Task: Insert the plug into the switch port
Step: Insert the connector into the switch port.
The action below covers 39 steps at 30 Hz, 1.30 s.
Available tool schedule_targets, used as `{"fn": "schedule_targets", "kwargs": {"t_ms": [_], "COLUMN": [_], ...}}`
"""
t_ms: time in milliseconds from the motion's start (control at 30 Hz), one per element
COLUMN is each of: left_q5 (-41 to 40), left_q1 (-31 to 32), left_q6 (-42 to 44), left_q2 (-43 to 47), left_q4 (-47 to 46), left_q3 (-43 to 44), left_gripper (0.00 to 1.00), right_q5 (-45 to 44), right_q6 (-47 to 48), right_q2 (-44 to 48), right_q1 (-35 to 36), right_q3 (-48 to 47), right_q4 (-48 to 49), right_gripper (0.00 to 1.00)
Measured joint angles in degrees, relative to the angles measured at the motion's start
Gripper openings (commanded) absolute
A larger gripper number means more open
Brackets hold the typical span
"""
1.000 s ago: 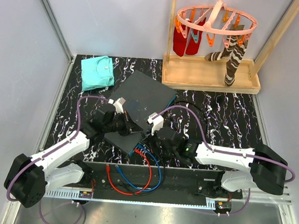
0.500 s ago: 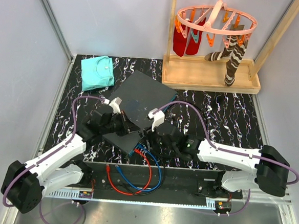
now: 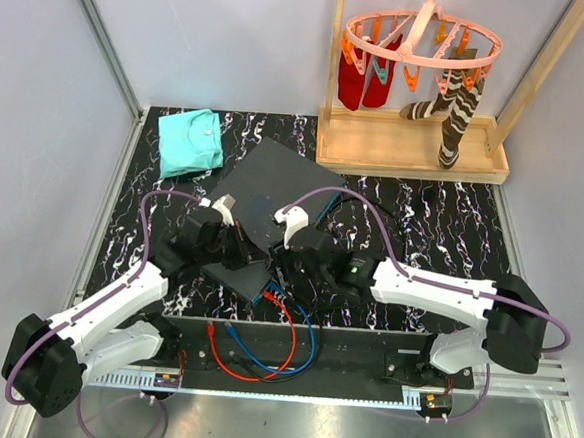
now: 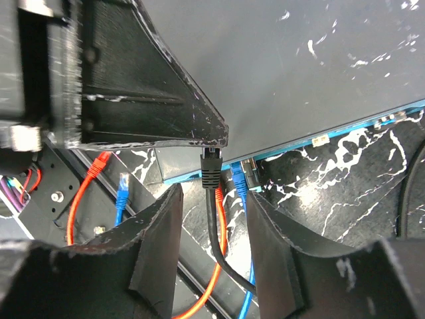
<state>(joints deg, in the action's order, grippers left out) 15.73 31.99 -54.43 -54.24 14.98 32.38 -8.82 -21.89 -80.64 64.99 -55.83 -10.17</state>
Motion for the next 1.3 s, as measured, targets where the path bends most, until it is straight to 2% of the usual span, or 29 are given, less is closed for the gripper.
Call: {"fn": "schedule_targets", "kwargs": {"t_ms": [167, 300, 733, 900, 967, 1000, 1033, 1100, 1133, 1200, 1233, 1300], "left_q5": [-0.07, -0.09, -0.13, -0.11, -0.11, -0.11, -0.13, -0.13, -0.13, -0.15, -0.39, -1.33], "left_q1": [0.00, 0.00, 0.00, 0.00, 0.00, 0.00, 0.00, 0.00, 0.00, 0.00, 0.00, -0.02], "left_q6": [0.02, 0.02, 0.07, 0.11, 0.15, 0.17, 0.24, 0.35, 0.39, 0.52, 0.63, 1.75], "left_q2": [0.00, 0.00, 0.00, 0.00, 0.00, 0.00, 0.00, -0.02, -0.04, -0.26, -0.39, -0.72], "left_q4": [0.13, 0.33, 0.46, 0.48, 0.48, 0.48, 0.48, 0.59, 0.63, 0.72, 1.29, 3.19], "left_q3": [0.17, 0.17, 0.17, 0.17, 0.17, 0.17, 0.17, 0.17, 0.17, 0.33, 0.63, 1.64], "left_gripper": [0.00, 0.00, 0.00, 0.00, 0.00, 0.00, 0.00, 0.01, 0.11, 0.24, 0.36, 0.47], "right_q5": [1.46, 2.49, 5.46, 5.49, 5.49, 5.49, 5.49, 5.51, 5.51, 5.53, 5.84, 6.64], "right_q6": [0.13, 0.44, 0.94, 1.09, 1.18, 1.27, 1.46, 1.75, 1.97, 2.47, 2.95, 4.00], "right_q2": [-2.64, -3.78, -6.27, -6.97, -7.02, -7.04, -7.08, -7.10, -7.10, -7.10, -7.10, -7.10], "right_q1": [-0.48, -1.07, -1.57, -1.57, -1.57, -1.57, -1.57, -1.60, -1.60, -1.60, -1.60, -1.62], "right_q3": [-1.42, -2.36, -3.74, -3.74, -3.74, -3.76, -3.76, -3.76, -3.76, -3.76, -3.76, -3.93], "right_q4": [-1.49, -1.77, -1.90, -2.19, -2.16, -2.19, -2.16, -2.19, -2.21, -2.29, -2.32, -2.86], "right_gripper": [0.47, 0.39, 0.36, 0.25, 0.16, 0.06, 0.01, 0.00, 0.00, 0.00, 0.00, 0.00]}}
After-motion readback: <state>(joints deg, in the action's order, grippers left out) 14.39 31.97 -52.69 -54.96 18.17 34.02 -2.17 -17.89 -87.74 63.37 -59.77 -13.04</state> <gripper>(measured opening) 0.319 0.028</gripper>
